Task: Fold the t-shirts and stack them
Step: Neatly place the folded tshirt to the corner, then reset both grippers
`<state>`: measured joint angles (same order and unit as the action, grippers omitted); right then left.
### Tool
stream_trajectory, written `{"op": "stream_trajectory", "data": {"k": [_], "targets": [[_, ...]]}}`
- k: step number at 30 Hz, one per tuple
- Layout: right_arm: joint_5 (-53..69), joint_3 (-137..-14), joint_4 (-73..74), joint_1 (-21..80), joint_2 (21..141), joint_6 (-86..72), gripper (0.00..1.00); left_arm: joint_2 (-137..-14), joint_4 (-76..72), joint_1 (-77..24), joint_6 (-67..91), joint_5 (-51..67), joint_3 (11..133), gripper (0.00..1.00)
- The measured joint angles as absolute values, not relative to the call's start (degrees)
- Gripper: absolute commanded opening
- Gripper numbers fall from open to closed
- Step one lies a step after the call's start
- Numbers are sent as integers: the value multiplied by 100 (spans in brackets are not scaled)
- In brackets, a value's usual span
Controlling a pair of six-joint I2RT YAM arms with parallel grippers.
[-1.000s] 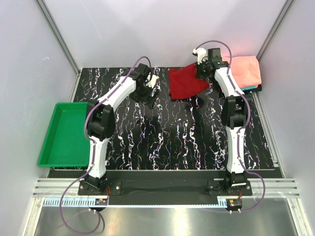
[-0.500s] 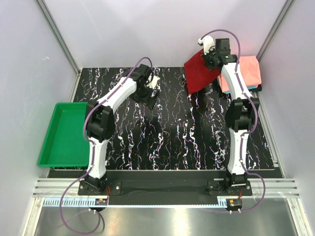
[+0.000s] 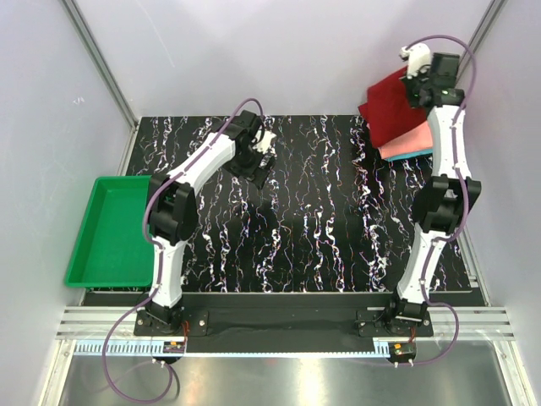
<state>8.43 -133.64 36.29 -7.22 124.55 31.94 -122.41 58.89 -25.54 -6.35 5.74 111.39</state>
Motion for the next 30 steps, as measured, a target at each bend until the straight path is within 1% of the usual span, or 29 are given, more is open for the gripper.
{"op": "stream_trajectory", "data": {"k": [5,12,14,15,16,17,20,24,28,30], "targets": [[805,-13384,3623,-1177,12462,3210,0,-12241,5889,-2674,-666,478,11139,99],[633,-13703,3402,-1411,12838,3240,0,-12241,5878,-2851,-733,270,11024,99],[497,-13714,3277,-1433,12999,3245,55,-12232,5874,-2899,-755,224,10940,99],[397,-13714,3194,-1439,13082,3227,75,-12226,5872,-2923,-766,187,10890,99],[248,-13714,3085,-1439,13172,3212,91,-12217,5863,-2934,-770,143,10847,99],[113,-13714,2971,-1437,13260,3183,99,-12204,5867,-2947,-773,104,10794,99],[-342,-13721,2762,-1420,13419,3159,100,-12149,5863,-2991,-777,-54,10672,99],[-519,-13666,2589,-1372,13270,3081,100,-11963,5854,-3028,-775,-401,10584,99],[-478,-13397,2300,-1055,12623,3118,100,-11686,5841,-3028,-805,-928,10659,99],[-209,-13013,2067,-792,12119,3048,100,-11574,5819,-2971,-864,-1074,10862,99]]}}
